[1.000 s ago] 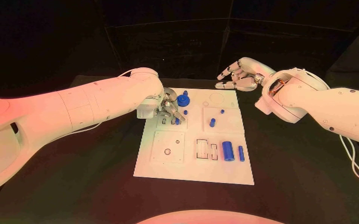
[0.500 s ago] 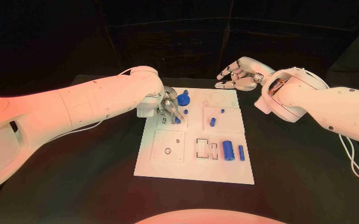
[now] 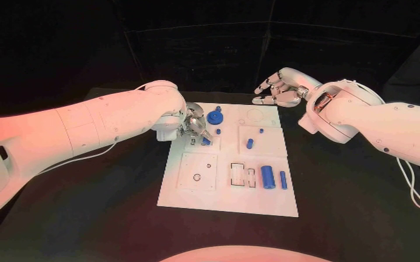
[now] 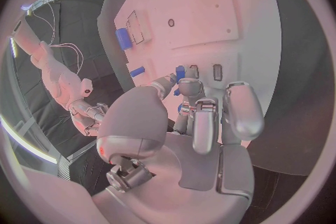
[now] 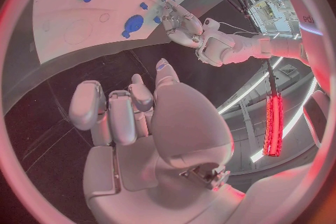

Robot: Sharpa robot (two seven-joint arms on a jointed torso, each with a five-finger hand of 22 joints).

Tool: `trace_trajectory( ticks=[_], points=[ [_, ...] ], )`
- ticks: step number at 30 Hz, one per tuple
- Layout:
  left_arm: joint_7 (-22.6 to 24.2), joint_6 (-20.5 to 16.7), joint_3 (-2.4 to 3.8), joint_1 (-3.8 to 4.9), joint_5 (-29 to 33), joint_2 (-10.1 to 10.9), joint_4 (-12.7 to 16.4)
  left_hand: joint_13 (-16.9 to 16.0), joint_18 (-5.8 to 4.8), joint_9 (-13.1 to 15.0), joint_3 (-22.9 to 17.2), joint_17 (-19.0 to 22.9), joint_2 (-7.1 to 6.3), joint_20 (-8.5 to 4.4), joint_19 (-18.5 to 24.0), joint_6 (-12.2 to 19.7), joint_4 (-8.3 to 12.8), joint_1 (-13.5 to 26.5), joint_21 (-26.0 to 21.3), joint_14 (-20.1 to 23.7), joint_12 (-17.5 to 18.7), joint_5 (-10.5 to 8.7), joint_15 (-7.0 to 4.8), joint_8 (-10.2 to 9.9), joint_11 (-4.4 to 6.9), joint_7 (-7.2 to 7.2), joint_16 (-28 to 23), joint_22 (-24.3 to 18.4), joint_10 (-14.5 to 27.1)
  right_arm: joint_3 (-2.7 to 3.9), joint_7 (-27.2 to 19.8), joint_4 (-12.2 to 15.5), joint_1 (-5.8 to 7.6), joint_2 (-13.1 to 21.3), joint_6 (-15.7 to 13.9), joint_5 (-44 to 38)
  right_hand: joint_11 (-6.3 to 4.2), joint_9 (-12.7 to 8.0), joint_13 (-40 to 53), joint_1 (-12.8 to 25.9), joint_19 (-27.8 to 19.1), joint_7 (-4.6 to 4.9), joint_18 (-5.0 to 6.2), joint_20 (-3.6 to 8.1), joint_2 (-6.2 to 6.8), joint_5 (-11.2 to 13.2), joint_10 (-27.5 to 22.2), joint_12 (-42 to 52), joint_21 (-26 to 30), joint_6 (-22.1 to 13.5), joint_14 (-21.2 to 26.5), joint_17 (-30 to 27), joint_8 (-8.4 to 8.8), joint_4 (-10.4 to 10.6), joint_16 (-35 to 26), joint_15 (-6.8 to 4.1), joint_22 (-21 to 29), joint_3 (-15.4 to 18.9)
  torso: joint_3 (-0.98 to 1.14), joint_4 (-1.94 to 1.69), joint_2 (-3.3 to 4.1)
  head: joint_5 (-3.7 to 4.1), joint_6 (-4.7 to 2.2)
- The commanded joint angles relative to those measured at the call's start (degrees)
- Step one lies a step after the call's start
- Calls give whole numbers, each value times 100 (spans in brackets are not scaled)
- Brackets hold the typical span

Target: Assemble the parts on the task board

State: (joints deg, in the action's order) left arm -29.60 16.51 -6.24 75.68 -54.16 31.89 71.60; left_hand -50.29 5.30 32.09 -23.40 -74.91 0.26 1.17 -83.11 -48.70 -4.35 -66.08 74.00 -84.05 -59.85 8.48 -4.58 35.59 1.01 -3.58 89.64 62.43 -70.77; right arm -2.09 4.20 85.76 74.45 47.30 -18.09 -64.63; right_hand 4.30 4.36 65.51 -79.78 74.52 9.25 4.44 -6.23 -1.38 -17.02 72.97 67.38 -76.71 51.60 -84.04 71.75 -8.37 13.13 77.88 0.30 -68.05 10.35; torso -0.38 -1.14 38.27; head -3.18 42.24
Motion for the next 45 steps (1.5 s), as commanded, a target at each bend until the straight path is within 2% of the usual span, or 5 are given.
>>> trace_trajectory(
  ticks=[1, 21, 35, 43, 45],
  points=[
    [86, -497, 0, -9, 274, 77, 117, 1, -23, 37, -1098, -1483, -36, 19, -1, 28, 977, 91, -28, -588, -20, 83, -15, 68, -12, 5, 20, 0, -40, 3, -12, -25, 12, -8, 37, 8, 0, -6, -9, -59, -29, 5, 71, -6, -14, -20, -20, -28, 20, -50, -195, -5, -30, -9, -16, -37, 5, 38, -1, -6, 0, -15, 7],
    [126, -1341, -6, -263, 148, 316, 311, -9, -26, 137, -1362, -1474, -161, 6, -14, 29, 1039, 188, -22, -586, -58, 175, -29, 190, 10, 24, 14, 25, -79, 2, -14, -33, 12, 18, 51, 8, 1, -6, -24, -56, -45, 6, 77, -6, -14, -27, -30, -40, 34, -50, -191, -22, -31, -5, -28, -37, 28, 42, 7, -17, -4, -54, 36],
    [98, -1145, -6, -311, -5, 337, 301, 24, -27, 204, -1507, -1465, -225, -4, -17, 54, 1040, 261, -26, -584, -51, 273, -38, 280, 19, 32, 8, 32, -76, 2, -9, -22, 11, 16, 86, 8, 1, -6, -24, -52, -48, 6, 78, -6, -16, -37, -31, -38, 39, -51, -190, -26, -33, 3, -33, -37, 33, 51, 9, -15, 2, -68, 66],
    [77, -981, -6, -313, -107, 381, 316, 22, -33, 367, -1580, -1469, -425, -30, -28, 76, 984, 463, -18, -585, -103, 1411, -65, 515, 50, 65, 11, 70, -114, 2, -1, -24, 11, 10, 109, 6, 1, -6, -24, -52, -48, 6, 78, -6, -16, -37, -31, -38, 39, -51, -190, -26, -33, 3, -33, -37, 33, 51, 9, -16, -2, -82, 80],
    [73, -959, -6, -313, -133, 392, 320, 27, -32, 393, -1577, -1473, -447, -36, -29, 81, 977, 479, -20, -586, -109, 1523, -72, 556, 58, 74, 14, 72, -119, 2, 1, -26, 11, 8, 112, 6, 1, -6, -24, -52, -48, 6, 78, -6, -16, -37, -31, -38, 39, -51, -190, -26, -33, 3, -33, -37, 33, 51, 8, -16, -2, -82, 80]
  ],
)
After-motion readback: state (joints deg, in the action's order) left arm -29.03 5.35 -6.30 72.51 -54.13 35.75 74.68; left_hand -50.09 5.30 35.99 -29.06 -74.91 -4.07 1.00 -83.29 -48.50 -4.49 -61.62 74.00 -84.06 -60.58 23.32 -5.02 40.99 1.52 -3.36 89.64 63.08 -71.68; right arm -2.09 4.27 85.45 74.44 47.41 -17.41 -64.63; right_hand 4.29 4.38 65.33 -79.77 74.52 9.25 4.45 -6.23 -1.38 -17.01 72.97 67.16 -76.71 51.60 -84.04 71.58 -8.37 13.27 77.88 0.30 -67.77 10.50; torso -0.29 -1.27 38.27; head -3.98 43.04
